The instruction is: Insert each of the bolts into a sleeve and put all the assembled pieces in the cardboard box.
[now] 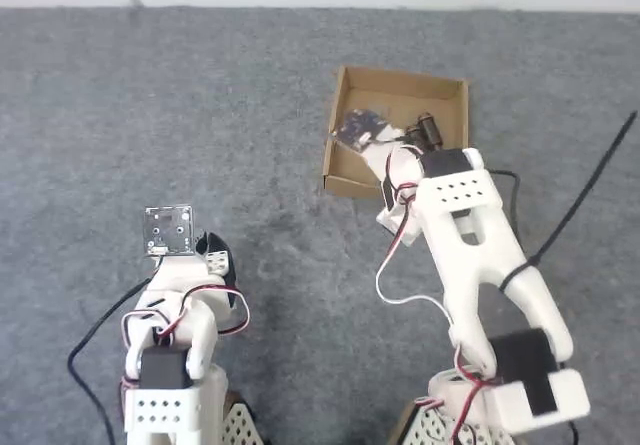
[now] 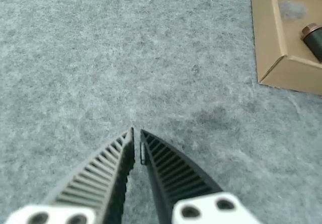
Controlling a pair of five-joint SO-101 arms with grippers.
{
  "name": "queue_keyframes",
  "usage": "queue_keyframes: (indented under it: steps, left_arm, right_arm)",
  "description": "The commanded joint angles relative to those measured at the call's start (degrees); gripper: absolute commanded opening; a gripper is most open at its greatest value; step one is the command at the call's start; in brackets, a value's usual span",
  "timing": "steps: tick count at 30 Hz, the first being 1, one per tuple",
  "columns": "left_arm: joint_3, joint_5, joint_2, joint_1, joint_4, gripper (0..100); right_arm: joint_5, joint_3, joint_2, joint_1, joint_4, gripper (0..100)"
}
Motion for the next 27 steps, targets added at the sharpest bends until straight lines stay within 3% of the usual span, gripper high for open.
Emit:
queue_keyframes:
  steps: [1,6,15,27]
  left_arm:
    - [-0.7,-0.4,-0.4,-0.3,-1.2,2]
    - [-0.7,-6.4,-0.6,-0.3,-0.3,2]
    - [-0.7,-6.6,-0.7,0.1,0.1,2]
    - [-0.7,-6.7,-0.7,0.2,0.1,2]
  right_arm:
    - [6.9,-0.6,2.5,2.3,-0.7,12.6]
    - [15.7,-0.8,9.0,4.4,-0.7,12.8]
    - [16.4,-6.9,10.9,4.8,4.0,19.1]
    - [25.8,-6.9,11.2,10.2,1.3,19.1]
